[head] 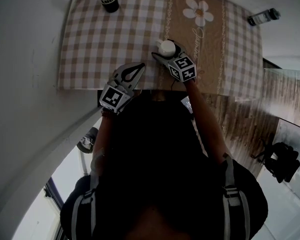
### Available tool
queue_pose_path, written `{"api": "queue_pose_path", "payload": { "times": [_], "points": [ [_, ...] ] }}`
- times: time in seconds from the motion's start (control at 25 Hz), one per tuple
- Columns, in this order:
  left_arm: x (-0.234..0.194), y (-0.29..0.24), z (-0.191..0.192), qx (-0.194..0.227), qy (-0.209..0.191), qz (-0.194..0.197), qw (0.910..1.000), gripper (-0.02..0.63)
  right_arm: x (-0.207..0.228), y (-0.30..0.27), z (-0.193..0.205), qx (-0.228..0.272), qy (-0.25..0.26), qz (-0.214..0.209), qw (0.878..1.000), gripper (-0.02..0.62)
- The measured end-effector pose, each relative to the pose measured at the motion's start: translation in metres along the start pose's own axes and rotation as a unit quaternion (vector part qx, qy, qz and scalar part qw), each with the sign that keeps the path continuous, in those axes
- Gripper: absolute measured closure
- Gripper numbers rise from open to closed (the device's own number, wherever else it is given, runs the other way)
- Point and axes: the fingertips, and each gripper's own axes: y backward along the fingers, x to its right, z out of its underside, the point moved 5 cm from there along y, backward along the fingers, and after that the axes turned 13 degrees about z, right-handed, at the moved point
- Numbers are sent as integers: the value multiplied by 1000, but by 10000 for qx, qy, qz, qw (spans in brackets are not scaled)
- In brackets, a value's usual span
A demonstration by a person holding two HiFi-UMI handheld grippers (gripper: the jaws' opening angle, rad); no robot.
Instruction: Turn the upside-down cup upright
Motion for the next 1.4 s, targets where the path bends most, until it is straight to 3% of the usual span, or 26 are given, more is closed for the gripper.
{"api": "queue_pose_path", "payload": {
  "times": [0.16, 0.52, 0.76, 1.08, 1.4],
  "points": [
    [2, -1, -2, 54, -18, 79, 10000, 598, -3, 1, 6, -352, 310, 68, 9989, 179],
    [2, -8, -5, -16, -71, 165, 9998, 598, -1, 0, 5, -422, 407, -44, 9983, 176],
    [2, -13, -8, -41, -203, 240, 9995, 598, -7, 5, 24, -770, 1084, -20, 9911, 149],
    [4, -20, -8, -87, -240, 373, 9990, 598, 0, 21, 19, -692, 678, -3, 9953, 149],
    [0, -40, -24, -50, -366, 468, 9982, 598, 4, 46, 2, -285, 441, -76, 9986, 150]
  ]
}}
